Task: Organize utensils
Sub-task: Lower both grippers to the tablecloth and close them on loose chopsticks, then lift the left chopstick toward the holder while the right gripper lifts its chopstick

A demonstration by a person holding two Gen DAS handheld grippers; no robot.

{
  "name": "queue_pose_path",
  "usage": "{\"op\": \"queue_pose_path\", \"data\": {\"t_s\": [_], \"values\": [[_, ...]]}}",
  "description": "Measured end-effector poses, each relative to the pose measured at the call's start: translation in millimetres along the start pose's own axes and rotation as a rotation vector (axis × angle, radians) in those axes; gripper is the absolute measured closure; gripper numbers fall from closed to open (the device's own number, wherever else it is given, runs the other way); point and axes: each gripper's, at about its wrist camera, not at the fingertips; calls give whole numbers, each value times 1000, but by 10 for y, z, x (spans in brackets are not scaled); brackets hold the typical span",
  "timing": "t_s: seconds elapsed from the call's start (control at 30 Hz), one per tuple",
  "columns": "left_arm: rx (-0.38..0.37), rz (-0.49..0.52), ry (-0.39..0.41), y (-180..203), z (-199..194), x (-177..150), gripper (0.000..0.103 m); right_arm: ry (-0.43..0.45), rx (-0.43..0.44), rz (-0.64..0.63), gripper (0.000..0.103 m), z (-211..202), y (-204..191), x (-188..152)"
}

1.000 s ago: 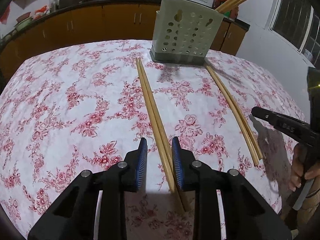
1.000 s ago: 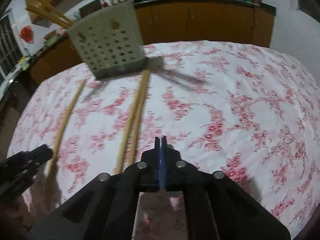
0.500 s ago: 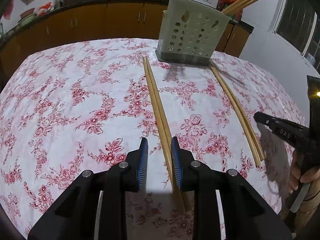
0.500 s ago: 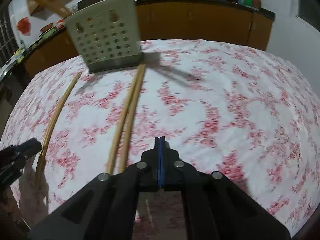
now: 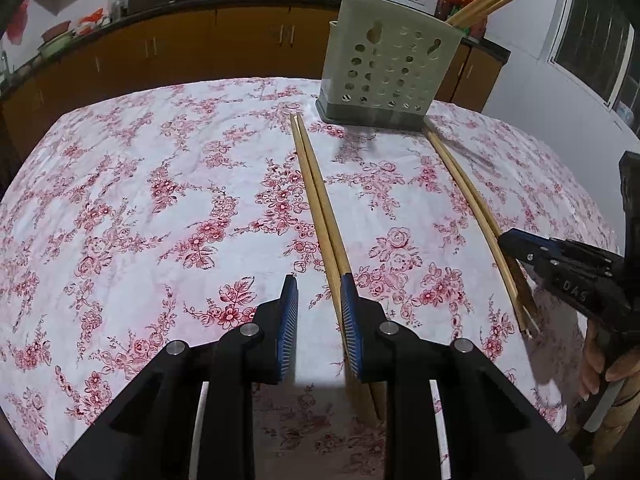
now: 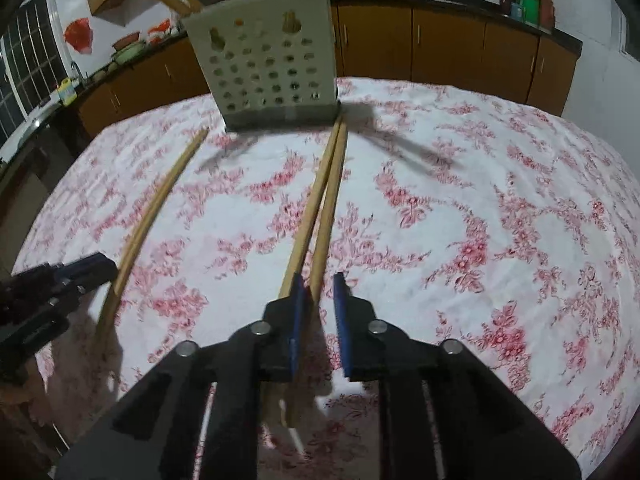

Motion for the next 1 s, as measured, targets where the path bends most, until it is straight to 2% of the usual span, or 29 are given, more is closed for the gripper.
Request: {"op": "queue_pose_path", "data": {"t_s": [0.2,0.4,0.6,0.8,1.0], "values": [[13,10,-1,5,-7,-2,83,-3,-70,54,95,23,158,23],[12,16,-2,14,-3,1,84,-2,-78,63,95,18,235,12],[-30,0,5,37,-56,9,84,-2,-76,63,95,10,232,8],[17,21,-38,69,42,-8,85,-2,-76,63,95,9,231,4],[52,26,-38,39,70,10,90,1,-86,58,95,-4,228,-7]]}}
Point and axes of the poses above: each gripper's, at about its wrist camera, not at the fingertips, and z roughly the way its jaws point, y to its right, x to its top, and after that the axes turned 7 degrees about -x, right-handed
